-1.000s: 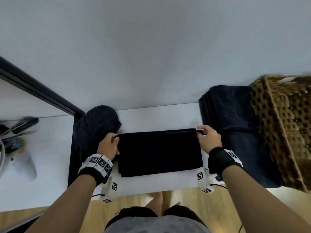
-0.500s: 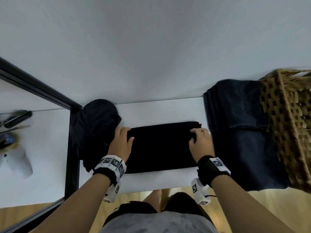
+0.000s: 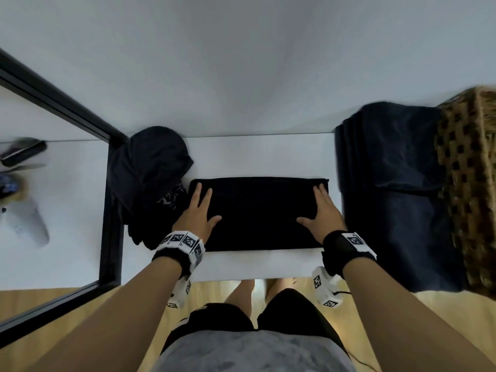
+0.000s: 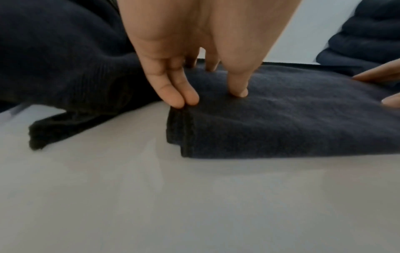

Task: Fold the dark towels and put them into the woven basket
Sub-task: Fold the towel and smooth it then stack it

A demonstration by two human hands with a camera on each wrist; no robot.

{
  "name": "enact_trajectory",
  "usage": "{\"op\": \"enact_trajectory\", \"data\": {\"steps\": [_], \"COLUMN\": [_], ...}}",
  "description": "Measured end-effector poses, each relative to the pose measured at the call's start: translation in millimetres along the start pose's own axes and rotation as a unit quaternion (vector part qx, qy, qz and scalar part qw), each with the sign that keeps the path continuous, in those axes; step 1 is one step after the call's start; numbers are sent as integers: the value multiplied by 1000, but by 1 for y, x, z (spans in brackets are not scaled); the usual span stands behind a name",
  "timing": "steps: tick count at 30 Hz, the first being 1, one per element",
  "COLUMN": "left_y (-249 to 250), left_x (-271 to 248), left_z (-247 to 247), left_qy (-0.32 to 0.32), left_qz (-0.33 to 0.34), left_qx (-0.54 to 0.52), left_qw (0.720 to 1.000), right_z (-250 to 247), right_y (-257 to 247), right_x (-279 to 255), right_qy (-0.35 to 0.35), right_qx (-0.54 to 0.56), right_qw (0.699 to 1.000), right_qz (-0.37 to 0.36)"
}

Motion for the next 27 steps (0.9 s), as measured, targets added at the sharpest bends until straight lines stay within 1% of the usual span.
{"op": "enact_trajectory", "data": {"steps": [2,4,5,7,8,9,11,13,15,17,18,20,22,24,27], "left_y": [0,4,5,6,5,5,5,7,6,2,0,-5,-13,-27,-49], "left_x": [-9,-18,-23,-29,-30,-31,-32,-32,-33,-37,-40,-46,-50,-51,-50], "left_z": [7,12,14,16,18,20,23,25,20,12,8,0,-3,-2,5], "left_qy": [10,34,57,98,99,87,45,4,-50,-90,-100,-103,-96,-72,-33], "left_qz": [-18,-44,-68,-137,-171,-202,-238,-234,-227,-234,-231,-221,-226,-244,-294], "left_qx": [-27,-49,-72,-135,-152,-165,-223,-262,-258,-286,-310,-344,-354,-341,-290], "left_qw": [999,997,994,976,968,961,944,936,938,925,917,907,902,905,910], "right_z": [2,3,3,2,2,2,3,5,4,5,5,11,21,31,34], "right_y": [-1,-1,1,7,9,11,10,9,9,7,4,-9,-27,-44,-52], "right_x": [-1,-5,-9,-19,-25,-30,-39,-42,-43,-42,-42,-43,-43,-45,-44], "right_qy": [2,-2,-6,-5,2,12,26,30,20,9,4,-15,-38,-55,-57], "right_qx": [3,0,-5,-13,-17,-24,-44,-52,-48,-46,-48,-52,-47,-51,-61], "right_qw": [1000,1000,1000,999,999,998,995,994,995,996,996,997,998,997,996], "right_qz": [6,11,15,29,40,54,85,96,88,76,68,51,32,16,17]}}
Point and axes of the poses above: each hand's wrist, its own x-axis towards the middle knuckle, its own z-axis out of the palm, y = z × x, the point moved 1 cm from there along x, towards the middle knuckle, and after that the axes turned 14 degrees about -z, right-handed, at the moved point
